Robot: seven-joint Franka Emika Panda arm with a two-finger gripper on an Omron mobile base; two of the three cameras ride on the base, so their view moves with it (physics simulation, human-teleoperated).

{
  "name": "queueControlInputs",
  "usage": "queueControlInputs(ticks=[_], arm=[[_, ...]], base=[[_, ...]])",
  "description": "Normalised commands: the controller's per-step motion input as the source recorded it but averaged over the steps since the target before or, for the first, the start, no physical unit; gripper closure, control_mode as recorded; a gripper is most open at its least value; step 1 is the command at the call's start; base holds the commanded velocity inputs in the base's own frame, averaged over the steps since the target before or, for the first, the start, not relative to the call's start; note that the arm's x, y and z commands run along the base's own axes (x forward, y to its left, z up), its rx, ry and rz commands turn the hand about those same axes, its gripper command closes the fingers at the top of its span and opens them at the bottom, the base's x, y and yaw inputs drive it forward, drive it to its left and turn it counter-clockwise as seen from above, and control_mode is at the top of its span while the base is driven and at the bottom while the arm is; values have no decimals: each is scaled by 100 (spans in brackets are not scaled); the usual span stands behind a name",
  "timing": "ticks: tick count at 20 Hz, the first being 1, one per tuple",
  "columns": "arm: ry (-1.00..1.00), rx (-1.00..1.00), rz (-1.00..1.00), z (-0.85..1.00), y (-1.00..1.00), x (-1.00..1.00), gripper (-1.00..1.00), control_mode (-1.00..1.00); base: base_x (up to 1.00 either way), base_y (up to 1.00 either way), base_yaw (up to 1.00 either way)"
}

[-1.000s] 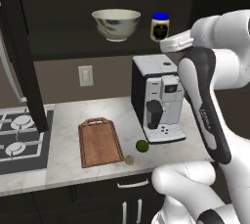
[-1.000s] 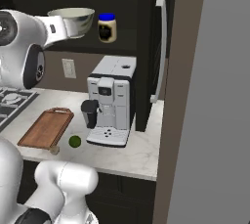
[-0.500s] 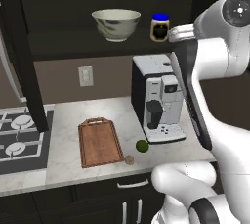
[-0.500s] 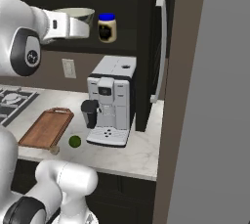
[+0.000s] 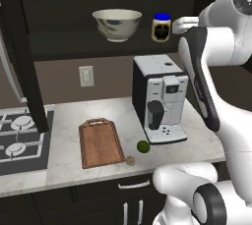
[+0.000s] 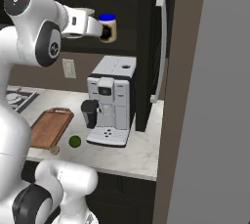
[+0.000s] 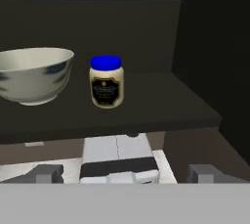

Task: Open the cabinet. Place the bowl and condiment on the counter. Then place the lime and garlic on the cutting board.

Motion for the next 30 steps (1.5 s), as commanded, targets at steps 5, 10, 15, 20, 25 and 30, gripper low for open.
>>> queueControlInputs(ticks=[5, 10, 15, 20, 25, 30], arm=[[0, 2, 5, -1, 0, 39, -100, -100], [0, 0, 6, 0, 0, 49, -100, -100], [-5, 0, 7, 0, 0, 45, -100, -100], [-7, 0, 8, 0, 0, 43, -100, -100], [-4, 0, 8, 0, 0, 38, -100, -100], [0, 0, 6, 0, 0, 28, -100, -100]], base=[[0, 0, 0], [0, 0, 0], [0, 0, 0], [0, 0, 0], [0, 0, 0], [0, 0, 0]])
